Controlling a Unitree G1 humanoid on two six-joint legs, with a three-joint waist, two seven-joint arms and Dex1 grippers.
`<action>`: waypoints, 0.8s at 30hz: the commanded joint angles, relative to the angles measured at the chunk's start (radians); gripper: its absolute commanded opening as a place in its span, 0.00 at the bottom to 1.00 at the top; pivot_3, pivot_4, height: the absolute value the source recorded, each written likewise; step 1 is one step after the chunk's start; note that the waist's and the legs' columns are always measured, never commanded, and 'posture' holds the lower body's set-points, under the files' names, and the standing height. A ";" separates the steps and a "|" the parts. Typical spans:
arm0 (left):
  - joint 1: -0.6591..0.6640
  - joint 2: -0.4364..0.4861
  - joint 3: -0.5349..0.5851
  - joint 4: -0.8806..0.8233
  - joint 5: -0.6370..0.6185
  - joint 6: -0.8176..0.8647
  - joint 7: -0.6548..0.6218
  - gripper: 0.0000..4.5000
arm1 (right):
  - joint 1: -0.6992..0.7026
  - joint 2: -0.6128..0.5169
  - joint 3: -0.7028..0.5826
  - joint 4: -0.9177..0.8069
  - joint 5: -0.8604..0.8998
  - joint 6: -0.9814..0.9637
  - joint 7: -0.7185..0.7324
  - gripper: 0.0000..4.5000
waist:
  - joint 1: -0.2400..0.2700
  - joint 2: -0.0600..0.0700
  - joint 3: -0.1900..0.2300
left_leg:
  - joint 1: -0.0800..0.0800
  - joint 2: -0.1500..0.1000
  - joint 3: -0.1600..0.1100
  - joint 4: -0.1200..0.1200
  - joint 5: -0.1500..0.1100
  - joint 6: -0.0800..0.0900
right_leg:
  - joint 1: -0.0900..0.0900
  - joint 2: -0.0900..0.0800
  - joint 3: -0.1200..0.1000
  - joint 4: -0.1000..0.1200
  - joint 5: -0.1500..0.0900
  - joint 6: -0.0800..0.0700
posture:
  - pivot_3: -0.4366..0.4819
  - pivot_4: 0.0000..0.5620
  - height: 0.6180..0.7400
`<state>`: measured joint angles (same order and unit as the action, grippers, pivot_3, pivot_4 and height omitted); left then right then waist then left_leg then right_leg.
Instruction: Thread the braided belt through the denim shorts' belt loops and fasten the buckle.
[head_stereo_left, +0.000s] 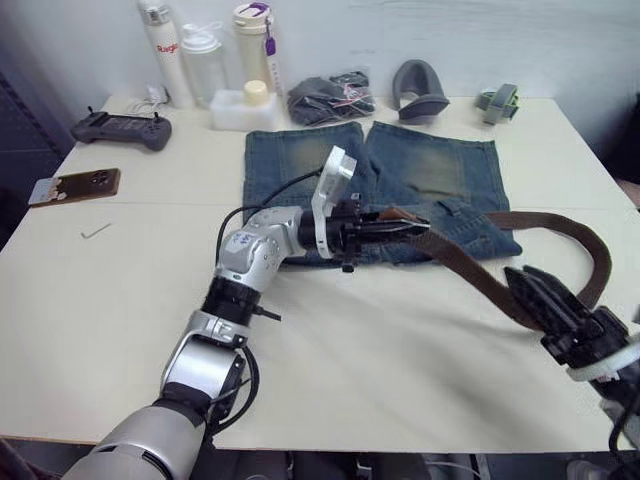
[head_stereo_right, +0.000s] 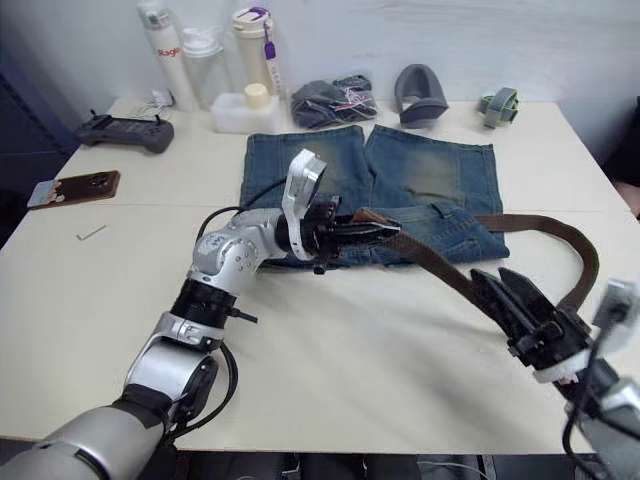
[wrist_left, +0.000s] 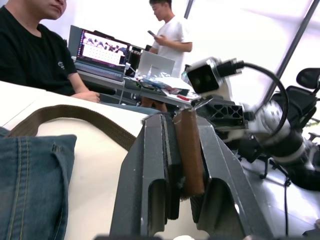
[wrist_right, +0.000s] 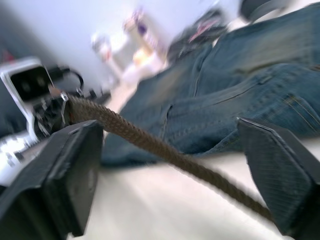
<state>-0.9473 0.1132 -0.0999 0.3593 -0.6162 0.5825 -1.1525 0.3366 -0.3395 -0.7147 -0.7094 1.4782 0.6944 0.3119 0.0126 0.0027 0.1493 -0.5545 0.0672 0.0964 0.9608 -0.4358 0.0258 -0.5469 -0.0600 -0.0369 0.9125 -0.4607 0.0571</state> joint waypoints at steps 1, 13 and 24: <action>-0.038 -0.016 0.046 -0.044 -0.065 0.073 0.015 0.00 | 0.008 0.110 0.187 -0.060 -0.045 -0.057 -0.022 0.98 | -0.011 -0.001 0.000 | 0.000 0.000 -0.002 0.000 0.000 0.000 | 0.000 0.001 0.000 0.000 0.000 0.000 | 0.48 0.27 0.26; 0.014 -0.005 0.058 -0.187 -0.077 0.186 0.097 0.00 | -0.167 0.220 0.445 0.032 -0.128 -0.192 -0.003 0.98 | -0.011 0.001 0.000 | 0.000 -0.003 -0.003 0.000 0.001 -0.002 | -0.001 0.000 0.002 0.002 -0.002 -0.003 | 0.48 0.27 0.26; -0.001 0.013 0.070 -0.116 -0.021 0.122 0.149 0.00 | 0.021 -0.278 -0.090 0.161 0.135 -0.134 0.207 0.98 | -0.001 0.002 0.001 | -0.001 -0.005 -0.002 0.001 0.000 0.001 | -0.001 -0.001 0.002 0.002 -0.001 -0.002 | 0.48 0.27 0.26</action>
<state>-0.9258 0.1284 -0.0420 0.2521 -0.6311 0.7120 -0.9978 0.3622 -0.5910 -0.7031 -0.5375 1.5267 0.5521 0.4796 0.0120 0.0045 0.1507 -0.5559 0.0620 0.0951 0.9622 -0.4365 0.0275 -0.5480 -0.0613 -0.0348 0.9140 -0.4615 0.0554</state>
